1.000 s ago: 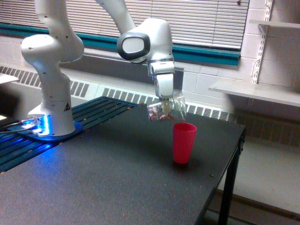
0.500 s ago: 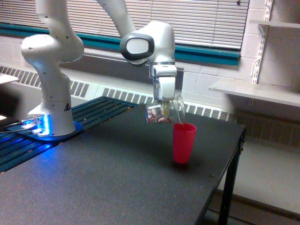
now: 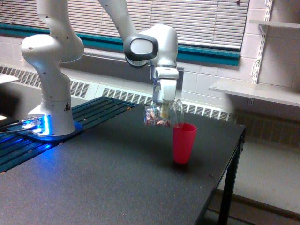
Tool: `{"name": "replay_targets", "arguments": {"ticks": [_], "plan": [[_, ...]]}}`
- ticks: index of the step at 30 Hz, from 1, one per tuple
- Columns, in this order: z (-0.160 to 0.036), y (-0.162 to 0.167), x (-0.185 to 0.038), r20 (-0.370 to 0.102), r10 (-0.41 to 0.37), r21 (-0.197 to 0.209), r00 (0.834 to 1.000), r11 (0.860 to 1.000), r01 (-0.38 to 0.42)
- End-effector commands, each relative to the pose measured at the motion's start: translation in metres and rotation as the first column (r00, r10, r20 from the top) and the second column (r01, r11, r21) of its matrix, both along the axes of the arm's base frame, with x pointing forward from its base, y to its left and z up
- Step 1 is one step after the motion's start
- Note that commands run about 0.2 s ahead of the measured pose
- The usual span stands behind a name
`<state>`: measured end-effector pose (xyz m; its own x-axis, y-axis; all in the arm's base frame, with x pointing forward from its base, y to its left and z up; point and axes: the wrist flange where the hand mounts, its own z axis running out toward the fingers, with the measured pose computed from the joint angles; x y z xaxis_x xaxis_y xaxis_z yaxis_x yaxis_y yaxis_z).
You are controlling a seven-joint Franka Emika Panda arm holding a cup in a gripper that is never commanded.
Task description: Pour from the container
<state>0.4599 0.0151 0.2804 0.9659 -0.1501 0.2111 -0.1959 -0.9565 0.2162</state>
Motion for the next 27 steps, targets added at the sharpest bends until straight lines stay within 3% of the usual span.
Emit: {"name": "replay_targets", "arguments": {"ticks": [1, 27], "plan": [[0.004, 0.009, 0.006, -0.001, 0.005, -0.018, 1.000, 1.000, -0.005], [0.017, 0.018, 0.017, -0.033, 0.054, -0.103, 0.998, 0.993, -0.057]]}}
